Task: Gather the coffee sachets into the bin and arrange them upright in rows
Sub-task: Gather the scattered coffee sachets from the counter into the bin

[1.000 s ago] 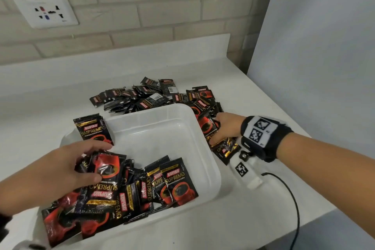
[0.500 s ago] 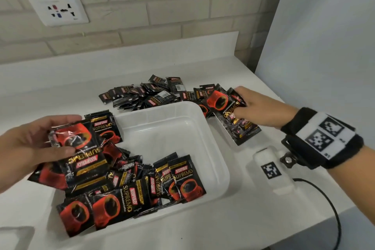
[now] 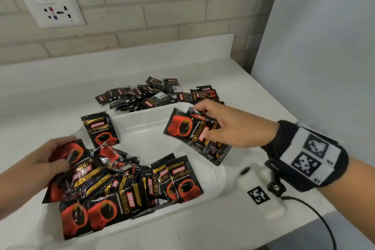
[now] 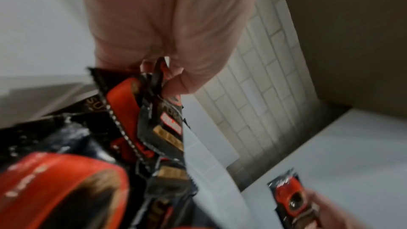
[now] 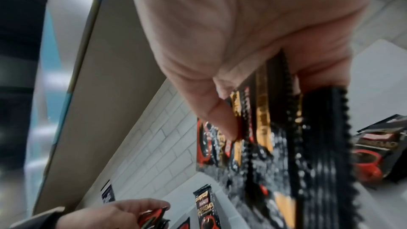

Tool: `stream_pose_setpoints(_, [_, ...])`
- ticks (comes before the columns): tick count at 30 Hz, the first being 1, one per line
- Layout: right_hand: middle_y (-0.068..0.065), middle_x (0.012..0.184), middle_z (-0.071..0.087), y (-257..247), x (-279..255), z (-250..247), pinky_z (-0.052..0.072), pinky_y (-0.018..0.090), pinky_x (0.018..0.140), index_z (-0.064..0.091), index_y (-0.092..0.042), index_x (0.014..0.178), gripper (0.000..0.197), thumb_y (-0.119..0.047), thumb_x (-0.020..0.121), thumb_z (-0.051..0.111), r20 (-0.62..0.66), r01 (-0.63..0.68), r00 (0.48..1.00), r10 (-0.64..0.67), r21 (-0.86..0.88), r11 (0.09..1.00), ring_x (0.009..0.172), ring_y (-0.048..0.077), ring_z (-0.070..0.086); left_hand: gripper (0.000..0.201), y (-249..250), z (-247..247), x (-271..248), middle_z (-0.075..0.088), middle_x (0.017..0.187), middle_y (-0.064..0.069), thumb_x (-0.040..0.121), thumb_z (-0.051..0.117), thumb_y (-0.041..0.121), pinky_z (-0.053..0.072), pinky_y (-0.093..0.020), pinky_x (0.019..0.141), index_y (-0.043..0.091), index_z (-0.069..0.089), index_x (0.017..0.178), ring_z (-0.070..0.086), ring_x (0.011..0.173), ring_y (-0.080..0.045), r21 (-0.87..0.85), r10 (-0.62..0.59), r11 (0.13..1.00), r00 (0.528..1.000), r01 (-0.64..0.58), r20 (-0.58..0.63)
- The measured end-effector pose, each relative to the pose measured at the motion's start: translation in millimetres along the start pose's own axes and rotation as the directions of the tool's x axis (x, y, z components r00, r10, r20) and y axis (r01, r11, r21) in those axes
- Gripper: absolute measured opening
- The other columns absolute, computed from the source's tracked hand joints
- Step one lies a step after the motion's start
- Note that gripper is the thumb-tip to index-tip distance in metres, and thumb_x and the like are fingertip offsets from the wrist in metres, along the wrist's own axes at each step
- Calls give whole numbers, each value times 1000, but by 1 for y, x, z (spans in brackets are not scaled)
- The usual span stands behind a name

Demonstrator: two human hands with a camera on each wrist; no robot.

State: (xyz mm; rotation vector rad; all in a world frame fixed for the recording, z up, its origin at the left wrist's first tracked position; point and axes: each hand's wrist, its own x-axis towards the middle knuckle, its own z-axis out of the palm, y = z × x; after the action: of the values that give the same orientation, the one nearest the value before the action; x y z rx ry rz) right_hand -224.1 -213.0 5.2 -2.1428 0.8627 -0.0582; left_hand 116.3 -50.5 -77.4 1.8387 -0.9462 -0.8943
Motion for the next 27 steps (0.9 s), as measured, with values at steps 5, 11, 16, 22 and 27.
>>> stream_pose_setpoints(5, [-2,128,54,-19,2,8,46,35,90,42,-35,127,43,-25,89,58,50,71,997,-59,-301,951,111,13,53,54,15,26,-9,49,124,-17,50,56,23,45,-46,89,60,55,89,50,103,-32,327,37,945,998,-21,-43])
stream_pose_setpoints(11, [-5,89,56,-32,6,37,31,24,51,41,-32,127,40,-13,92,47,181,292,956,-229,-603,742,77,15,51,76,13,43,-18,30,145,-22,52,50,30,27,-50,109,16,56,127,33,127,-42,482,72,876,988,4,-139])
stream_pose_setpoints(16, [8,100,56,-24,4,72,37,29,59,36,-19,131,42,-6,91,42,358,366,919,-165,-618,696,82,26,54,62,13,41,-30,24,149,-17,58,49,41,26,-58,108,50,53,119,32,128,-45,569,188,815,979,-111,-79])
stream_pose_setpoints(22, [7,137,40,-16,1,77,39,38,98,26,-21,143,46,-11,99,34,402,260,910,-100,-369,892,119,25,44,44,1,32,-39,26,144,7,67,32,84,27,-51,109,81,28,111,24,136,-23,610,334,678,911,-410,240])
stream_pose_setpoints(27, [5,147,29,-13,-1,73,21,34,112,24,-18,146,47,-29,100,31,413,208,905,-101,-222,953,135,17,24,53,-22,31,-24,23,151,-11,97,11,56,38,-68,79,27,37,133,15,141,-25,599,480,512,784,-615,394])
